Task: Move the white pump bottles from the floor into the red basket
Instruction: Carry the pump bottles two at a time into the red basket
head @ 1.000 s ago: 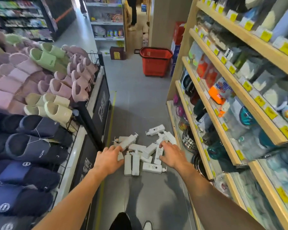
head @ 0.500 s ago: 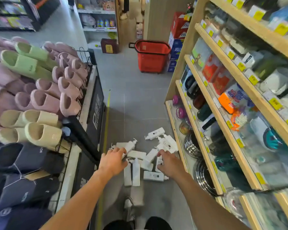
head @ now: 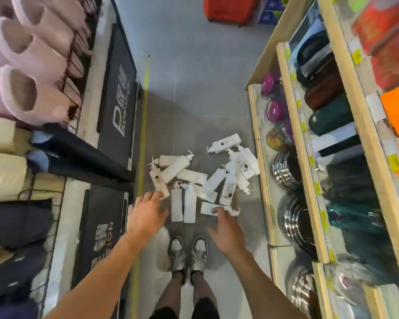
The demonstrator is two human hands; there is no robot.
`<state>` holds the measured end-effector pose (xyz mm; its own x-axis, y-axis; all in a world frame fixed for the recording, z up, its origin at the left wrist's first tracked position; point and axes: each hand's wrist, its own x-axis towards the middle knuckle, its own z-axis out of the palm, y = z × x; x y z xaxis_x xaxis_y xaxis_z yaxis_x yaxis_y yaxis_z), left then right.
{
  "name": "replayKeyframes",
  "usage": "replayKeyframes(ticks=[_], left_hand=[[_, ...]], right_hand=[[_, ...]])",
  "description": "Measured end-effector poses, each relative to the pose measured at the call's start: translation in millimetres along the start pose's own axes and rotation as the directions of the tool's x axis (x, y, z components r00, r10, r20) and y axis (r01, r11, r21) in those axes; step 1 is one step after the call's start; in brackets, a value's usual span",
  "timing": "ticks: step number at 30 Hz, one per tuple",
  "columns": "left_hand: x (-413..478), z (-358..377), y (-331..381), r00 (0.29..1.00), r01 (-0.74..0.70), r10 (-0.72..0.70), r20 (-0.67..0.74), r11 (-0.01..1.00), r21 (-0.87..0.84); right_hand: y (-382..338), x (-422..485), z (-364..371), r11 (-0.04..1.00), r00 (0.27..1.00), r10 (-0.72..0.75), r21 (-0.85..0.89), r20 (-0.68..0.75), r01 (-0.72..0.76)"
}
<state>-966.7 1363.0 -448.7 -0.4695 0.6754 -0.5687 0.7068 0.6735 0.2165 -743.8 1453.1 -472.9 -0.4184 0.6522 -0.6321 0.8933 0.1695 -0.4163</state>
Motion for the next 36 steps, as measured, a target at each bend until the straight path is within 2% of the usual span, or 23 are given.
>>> replayKeyframes(ticks=[7, 9, 16, 20, 22, 25, 30, 33, 36], left_hand=[[129.3, 147.5, -40.9, 0.971, 0.205, -0.181, 0.154, 0.965, -0.165], [166.8, 201.0, -53.7, 0.963, 0.243, -0.209, 0.169, 0.945, -0.218], [311.7, 387.8, -90.9, 0.916, 0.391, -0.349, 0.198, 0.887, -0.245], [379.5, 472.8, -88.0, 0.904, 0.427, -0.4, 0.152, 0.843, -0.326], [402.4, 500.9, -84.9, 0.88, 0.468, -0.46, 0.123, 0.787, -0.403], [421.7, 523.9, -83.1, 0.835, 0.519, -0.544, 0.076, 0.736, -0.435], [414.2, 511.8, -86.1, 0.852, 0.516, -0.513, 0.104, 0.791, -0.33], [377.8, 466.7, -78.1, 0.894, 0.442, -0.438, 0.09, 0.834, -0.331], [324.0, 397.3, -60.4, 0.919, 0.386, -0.388, 0.069, 0.855, -0.345]], right_hand=[[64.2, 136.0, 122.4, 0.977, 0.991, 0.119, 0.173, 0.064, -0.129], [91.7, 181.2, 165.3, 0.961, 0.982, 0.156, 0.211, 0.106, -0.176], [174.5, 349.5, 317.8, 0.876, 0.951, 0.229, 0.382, 0.207, -0.295], [196.6, 424.7, 382.4, 0.785, 0.977, 0.148, 0.582, 0.155, -0.211], [205.7, 446.2, 396.6, 0.731, 0.98, 0.135, 0.653, 0.147, -0.198], [218.6, 464.7, 404.8, 0.694, 0.984, 0.041, 0.703, 0.175, -0.154], [219.7, 460.5, 395.7, 0.69, 0.972, 0.002, 0.703, 0.235, -0.171], [206.3, 431.9, 362.4, 0.688, 0.959, 0.004, 0.696, 0.282, -0.207], [181.2, 380.7, 305.8, 0.687, 0.965, 0.029, 0.696, 0.26, -0.208]])
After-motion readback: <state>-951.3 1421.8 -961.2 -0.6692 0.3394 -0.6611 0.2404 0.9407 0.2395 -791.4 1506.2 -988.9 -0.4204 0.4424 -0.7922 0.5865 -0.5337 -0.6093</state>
